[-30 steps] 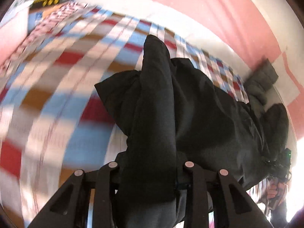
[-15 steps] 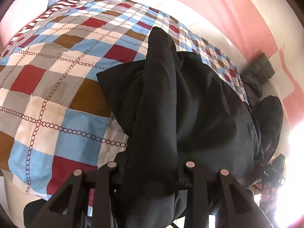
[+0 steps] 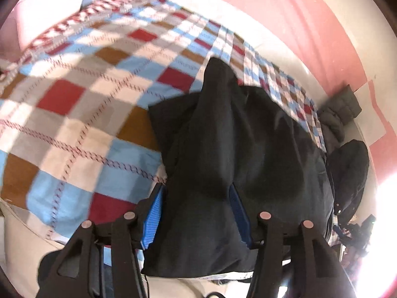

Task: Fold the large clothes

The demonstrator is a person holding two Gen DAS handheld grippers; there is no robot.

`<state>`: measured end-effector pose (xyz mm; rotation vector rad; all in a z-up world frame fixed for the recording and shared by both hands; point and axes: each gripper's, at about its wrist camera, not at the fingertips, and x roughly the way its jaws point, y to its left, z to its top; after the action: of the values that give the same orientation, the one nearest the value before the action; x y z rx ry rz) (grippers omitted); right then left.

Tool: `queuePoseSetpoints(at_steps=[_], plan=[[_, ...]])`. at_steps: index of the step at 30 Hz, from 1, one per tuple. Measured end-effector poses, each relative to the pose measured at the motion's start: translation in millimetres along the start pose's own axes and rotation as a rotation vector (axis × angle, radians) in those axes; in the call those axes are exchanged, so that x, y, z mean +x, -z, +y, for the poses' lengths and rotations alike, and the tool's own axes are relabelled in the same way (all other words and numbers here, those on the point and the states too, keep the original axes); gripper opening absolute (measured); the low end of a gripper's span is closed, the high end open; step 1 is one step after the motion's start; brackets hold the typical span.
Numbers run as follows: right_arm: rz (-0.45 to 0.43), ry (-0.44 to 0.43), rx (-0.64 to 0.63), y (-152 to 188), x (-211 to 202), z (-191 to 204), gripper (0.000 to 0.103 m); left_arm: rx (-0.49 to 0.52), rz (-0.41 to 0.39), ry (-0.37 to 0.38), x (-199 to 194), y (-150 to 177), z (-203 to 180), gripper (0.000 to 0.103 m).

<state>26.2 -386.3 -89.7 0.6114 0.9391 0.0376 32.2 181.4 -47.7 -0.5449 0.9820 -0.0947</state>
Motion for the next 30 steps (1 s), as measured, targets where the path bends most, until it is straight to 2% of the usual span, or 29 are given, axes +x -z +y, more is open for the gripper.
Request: queuePoseSetpoints(at_steps=[5, 10, 15, 18, 19, 20, 21, 25, 30], plan=[[-0.045, 0.002, -0.028, -29.2, 5.5, 10.7, 0.066, 0.021, -0.027, -0.002, 5.6, -27.2, -4.5, 0.060], [-0.048, -0.009, -0.100, -67.2, 33.8, 37.9, 0.066, 0.073, -0.025, 0.008, 40.0, -72.0, -26.9, 0.062], [-0.012, 0.000, -0.150, -109.5, 76.0, 56.6, 0.066, 0.092, 0.011, 0.019, 89.4, -125.8, -38.6, 0.065], [0.062, -0.025, -0.142, -127.1, 108.9, 61.9, 0.066, 0.071, 0.067, -0.006, 124.8, -146.2, -36.6, 0.063], [0.077, -0.036, -0.143, -128.8, 115.6, 64.3, 0.064, 0.075, 0.077, -0.003, 132.0, -147.9, -36.6, 0.057], [0.064, -0.009, -0.156, -129.8, 117.8, 68.0, 0.033, 0.086, 0.069, -0.026, 136.4, -149.6, -38.8, 0.047], [0.047, 0.030, -0.176, -131.4, 117.7, 71.1, 0.015, 0.103, 0.046, -0.060, 136.0, -150.9, -41.8, 0.030], [-0.059, -0.022, -0.136, -145.9, 103.5, 69.2, 0.015, 0.139, -0.106, -0.050, 119.4, -159.1, -46.2, 0.026], [-0.008, 0.094, -0.124, -145.9, 160.9, 64.0, 0.016, 0.136, -0.047, -0.129, 177.5, -157.2, -34.1, 0.027]])
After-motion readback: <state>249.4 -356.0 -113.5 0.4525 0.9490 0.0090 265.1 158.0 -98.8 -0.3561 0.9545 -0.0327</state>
